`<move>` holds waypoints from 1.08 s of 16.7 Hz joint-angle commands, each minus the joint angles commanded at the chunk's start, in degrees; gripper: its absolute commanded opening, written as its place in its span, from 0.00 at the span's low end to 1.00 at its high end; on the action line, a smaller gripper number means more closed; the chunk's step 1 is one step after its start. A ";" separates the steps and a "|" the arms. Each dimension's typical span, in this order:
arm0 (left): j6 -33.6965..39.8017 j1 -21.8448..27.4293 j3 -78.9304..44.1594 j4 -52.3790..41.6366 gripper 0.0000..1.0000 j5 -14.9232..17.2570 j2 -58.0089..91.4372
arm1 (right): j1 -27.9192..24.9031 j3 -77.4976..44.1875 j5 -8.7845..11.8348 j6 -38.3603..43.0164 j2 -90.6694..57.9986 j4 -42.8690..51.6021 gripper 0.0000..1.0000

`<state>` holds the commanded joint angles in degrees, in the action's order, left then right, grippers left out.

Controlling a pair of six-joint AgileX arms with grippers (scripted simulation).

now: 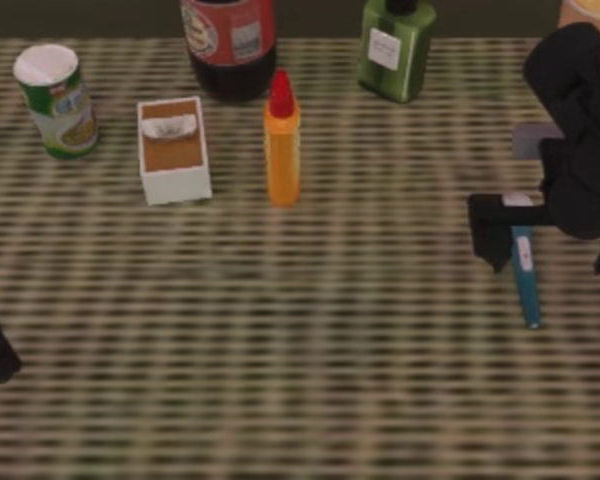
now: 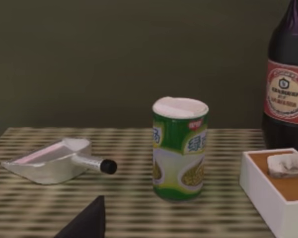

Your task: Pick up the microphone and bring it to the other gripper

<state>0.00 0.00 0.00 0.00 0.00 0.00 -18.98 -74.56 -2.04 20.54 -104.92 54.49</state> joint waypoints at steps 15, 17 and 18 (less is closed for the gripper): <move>0.00 0.00 0.00 0.00 1.00 0.00 0.00 | 0.46 8.51 -0.03 -0.31 -10.95 -19.54 1.00; 0.00 0.00 0.00 0.00 1.00 0.00 0.00 | 0.48 8.97 -0.04 -0.31 -11.61 -20.59 1.00; 0.00 0.00 0.00 0.00 1.00 0.00 0.00 | 0.48 8.97 -0.04 -0.31 -11.61 -20.59 1.00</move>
<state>0.00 0.00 0.00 0.00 0.00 0.00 -18.50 -65.59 -2.08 20.23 -116.53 33.90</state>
